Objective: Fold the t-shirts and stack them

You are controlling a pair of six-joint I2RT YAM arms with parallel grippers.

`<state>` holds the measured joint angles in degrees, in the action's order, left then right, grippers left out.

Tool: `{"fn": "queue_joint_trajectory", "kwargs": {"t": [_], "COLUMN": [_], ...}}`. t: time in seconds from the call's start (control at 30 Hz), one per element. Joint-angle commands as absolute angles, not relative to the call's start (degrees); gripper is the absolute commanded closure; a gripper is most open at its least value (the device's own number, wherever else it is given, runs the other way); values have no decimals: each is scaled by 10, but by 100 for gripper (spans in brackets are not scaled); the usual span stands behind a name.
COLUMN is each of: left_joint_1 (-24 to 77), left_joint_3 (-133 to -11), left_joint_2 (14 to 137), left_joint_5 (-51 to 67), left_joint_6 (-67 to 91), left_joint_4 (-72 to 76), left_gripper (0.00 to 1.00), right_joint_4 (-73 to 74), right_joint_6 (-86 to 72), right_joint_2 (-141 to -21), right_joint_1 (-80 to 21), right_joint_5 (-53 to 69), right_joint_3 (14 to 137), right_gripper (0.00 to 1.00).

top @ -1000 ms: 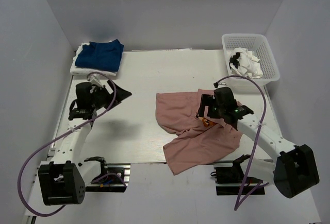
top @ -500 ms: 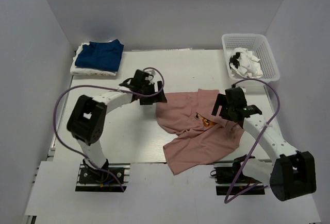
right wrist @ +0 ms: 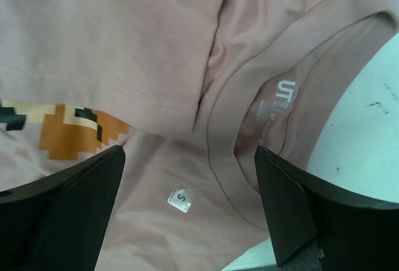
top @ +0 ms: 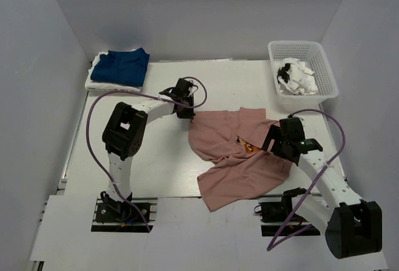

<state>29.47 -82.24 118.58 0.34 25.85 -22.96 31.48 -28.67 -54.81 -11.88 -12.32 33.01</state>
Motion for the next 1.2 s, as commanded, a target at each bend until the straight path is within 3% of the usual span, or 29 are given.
{"fn": "queue_joint_trajectory", "kwargs": {"t": [0.0, 0.17, 0.43, 0.73, 0.87, 1.07, 1.17], "left_joint_1": [289, 282, 277, 282, 282, 288, 288], "left_joint_3": [-766, -649, -469, -403, -403, -409, -397], "left_joint_2": [1171, 1070, 881, 738, 701, 660, 647], "left_joint_5": [-38, -199, -184, -209, -221, -221, -214], "left_joint_6": [271, 373, 464, 536, 547, 547, 547], "left_joint_4": [-265, -303, -290, -326, -331, -312, -306], "left_gripper": [100, 100, 100, 100, 100, 100, 100], "right_joint_4": [291, 203, 61, 132, 158, 222, 287], "right_joint_6": [-298, -286, -270, -228, -175, -203, -254], "right_joint_2": [-576, -658, -866, -1144, -1078, -828, -772], "right_joint_1": [-114, -117, -155, -230, -240, -256, -257], "right_joint_5": [-97, -56, 72, 58, 8, -78, -80], "right_joint_3": [326, 313, 404, 816, 845, 610, 498], "right_gripper": [10, 10, 10, 10, 10, 10, 10]}}
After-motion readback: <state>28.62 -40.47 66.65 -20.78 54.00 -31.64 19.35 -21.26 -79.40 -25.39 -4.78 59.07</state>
